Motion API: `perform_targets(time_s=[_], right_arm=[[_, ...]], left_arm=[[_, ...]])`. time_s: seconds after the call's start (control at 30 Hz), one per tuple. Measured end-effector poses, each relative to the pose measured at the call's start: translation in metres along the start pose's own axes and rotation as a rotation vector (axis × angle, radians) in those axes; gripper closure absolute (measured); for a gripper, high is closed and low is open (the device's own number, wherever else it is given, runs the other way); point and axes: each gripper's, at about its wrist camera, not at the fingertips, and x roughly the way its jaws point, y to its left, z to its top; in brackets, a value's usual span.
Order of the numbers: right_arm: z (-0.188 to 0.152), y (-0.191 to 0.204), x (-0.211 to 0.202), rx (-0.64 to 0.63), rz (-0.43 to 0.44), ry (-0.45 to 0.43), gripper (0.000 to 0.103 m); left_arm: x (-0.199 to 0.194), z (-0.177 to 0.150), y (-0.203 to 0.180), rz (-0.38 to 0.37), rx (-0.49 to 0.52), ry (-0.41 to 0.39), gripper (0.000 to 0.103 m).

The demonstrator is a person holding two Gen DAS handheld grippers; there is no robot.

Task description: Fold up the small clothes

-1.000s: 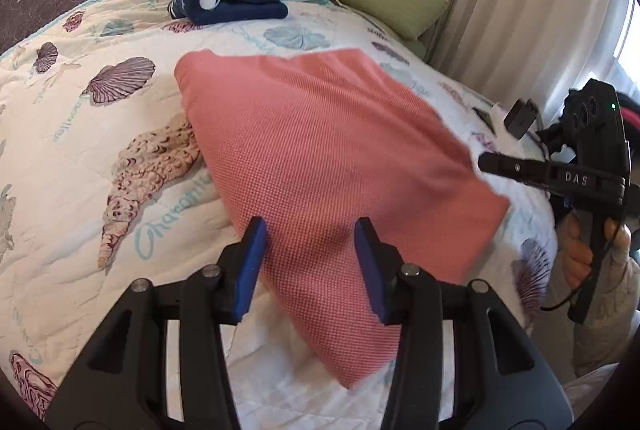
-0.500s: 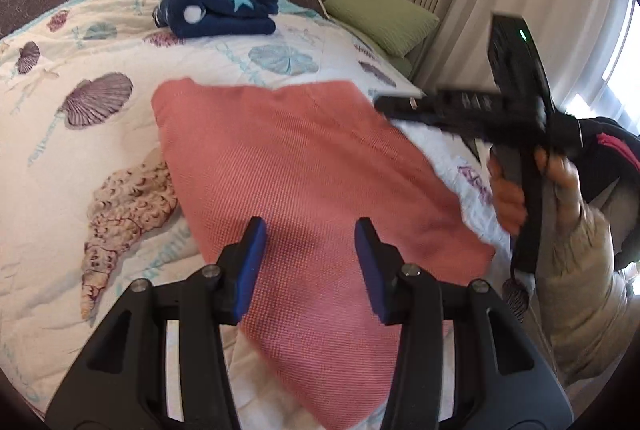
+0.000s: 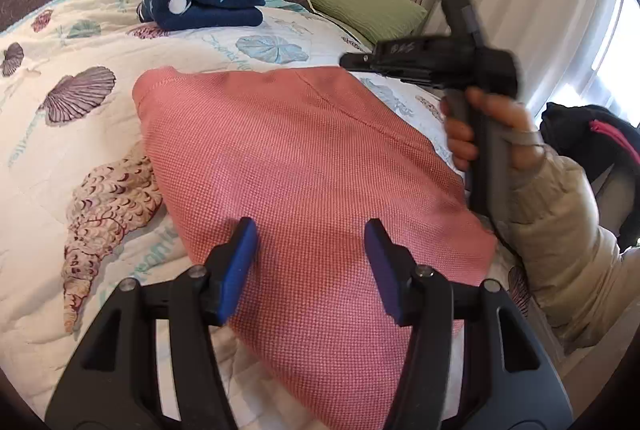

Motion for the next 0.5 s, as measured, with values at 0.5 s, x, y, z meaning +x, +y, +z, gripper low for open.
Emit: perform_targets(time_s=[0.5], right_arm=[[-0.081, 0.029, -0.058, -0.188, 0.046, 0.123, 0.100]], left_arm=[[-0.005, -0.001, 0.005, -0.002, -0.065, -0.023, 0.046]])
